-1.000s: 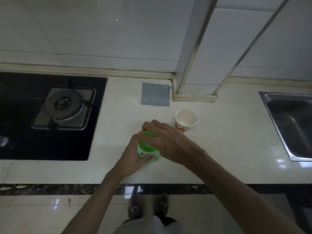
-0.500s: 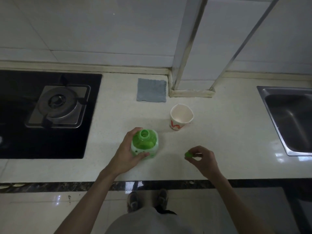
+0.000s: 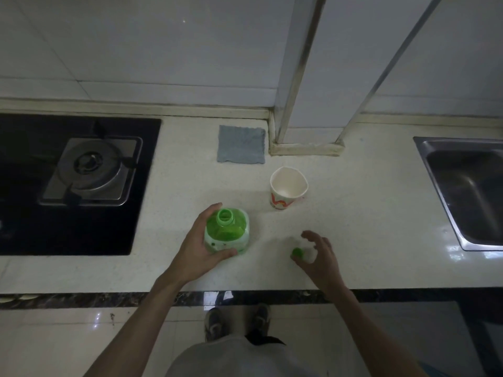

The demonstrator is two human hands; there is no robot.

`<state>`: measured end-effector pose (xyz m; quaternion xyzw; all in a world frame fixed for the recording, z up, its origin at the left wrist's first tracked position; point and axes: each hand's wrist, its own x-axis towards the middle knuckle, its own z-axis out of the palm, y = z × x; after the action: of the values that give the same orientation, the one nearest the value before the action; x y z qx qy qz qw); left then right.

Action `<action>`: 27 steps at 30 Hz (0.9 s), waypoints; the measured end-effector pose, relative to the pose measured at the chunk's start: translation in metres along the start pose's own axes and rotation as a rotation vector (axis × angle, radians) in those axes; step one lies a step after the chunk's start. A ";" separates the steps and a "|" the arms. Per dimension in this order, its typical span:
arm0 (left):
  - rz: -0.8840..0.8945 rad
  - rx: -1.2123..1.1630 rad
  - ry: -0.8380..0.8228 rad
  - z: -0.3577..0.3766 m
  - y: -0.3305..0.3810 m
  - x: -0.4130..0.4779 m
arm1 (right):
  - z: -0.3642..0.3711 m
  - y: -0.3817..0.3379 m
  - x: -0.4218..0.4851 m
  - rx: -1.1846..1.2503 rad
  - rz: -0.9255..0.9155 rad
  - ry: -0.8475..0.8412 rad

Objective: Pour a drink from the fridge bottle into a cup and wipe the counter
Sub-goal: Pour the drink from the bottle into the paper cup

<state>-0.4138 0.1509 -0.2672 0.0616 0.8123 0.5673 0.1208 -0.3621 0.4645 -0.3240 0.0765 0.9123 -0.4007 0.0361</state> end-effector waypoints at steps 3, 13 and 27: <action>-0.018 -0.027 0.002 0.001 0.001 -0.001 | -0.008 -0.014 0.027 0.063 0.002 0.071; -0.070 -0.133 0.014 0.007 -0.008 0.001 | -0.002 -0.056 0.099 0.490 0.129 0.040; -0.116 -0.216 0.055 0.012 -0.007 0.009 | 0.006 -0.081 0.111 0.536 0.061 0.123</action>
<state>-0.4188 0.1611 -0.2784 -0.0143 0.7516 0.6451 0.1368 -0.4854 0.4187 -0.2838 0.1350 0.7714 -0.6212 -0.0289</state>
